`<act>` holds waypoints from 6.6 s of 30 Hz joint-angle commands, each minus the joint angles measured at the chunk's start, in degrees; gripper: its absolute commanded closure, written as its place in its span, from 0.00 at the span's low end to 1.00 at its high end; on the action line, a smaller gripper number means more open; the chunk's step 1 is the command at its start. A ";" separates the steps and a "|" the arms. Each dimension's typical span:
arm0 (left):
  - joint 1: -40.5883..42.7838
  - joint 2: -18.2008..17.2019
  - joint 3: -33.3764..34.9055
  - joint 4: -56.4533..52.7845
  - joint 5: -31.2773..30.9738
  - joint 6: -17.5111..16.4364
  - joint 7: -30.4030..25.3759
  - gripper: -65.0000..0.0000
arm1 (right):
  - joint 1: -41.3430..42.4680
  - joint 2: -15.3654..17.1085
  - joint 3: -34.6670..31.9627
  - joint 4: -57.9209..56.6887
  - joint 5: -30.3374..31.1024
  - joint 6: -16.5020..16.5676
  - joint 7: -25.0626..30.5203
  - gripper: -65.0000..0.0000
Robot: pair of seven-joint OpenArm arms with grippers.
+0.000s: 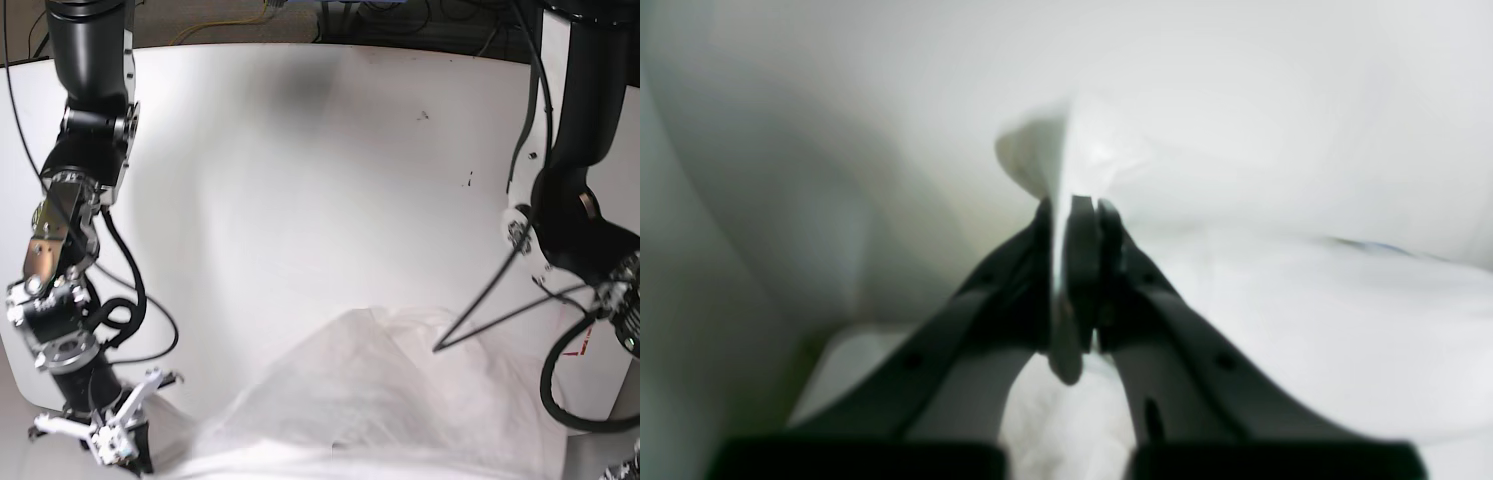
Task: Layout the t-shirt on the table in an organized manner, then fold the t-shirt properly
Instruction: 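Lift the shirt with both grippers and stretch it apart, then lay the shirt flat on the table and open both grippers, then move the right gripper to the shirt's shoulder corner and pinch it, then lower the left gripper onto the shirt's hem corner and pinch it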
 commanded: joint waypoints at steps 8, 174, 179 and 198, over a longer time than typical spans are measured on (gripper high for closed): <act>22.05 -0.48 -2.22 8.79 -6.35 -2.74 -2.05 1.00 | -18.44 -2.78 6.71 5.27 0.33 0.21 2.59 1.00; 47.90 -10.77 -17.25 6.94 -7.49 -4.15 -9.00 0.37 | -50.26 -28.09 30.71 -11.97 22.31 10.67 -3.48 0.07; 47.90 -10.77 -17.43 6.94 -7.41 -4.15 -9.00 0.37 | -48.86 -28.09 30.62 -13.02 22.22 10.67 -3.48 0.07; 47.46 -12.00 -16.99 0.26 -7.32 -3.80 -14.36 0.37 | -43.76 -28.09 30.54 -19.26 22.22 10.67 -3.48 0.51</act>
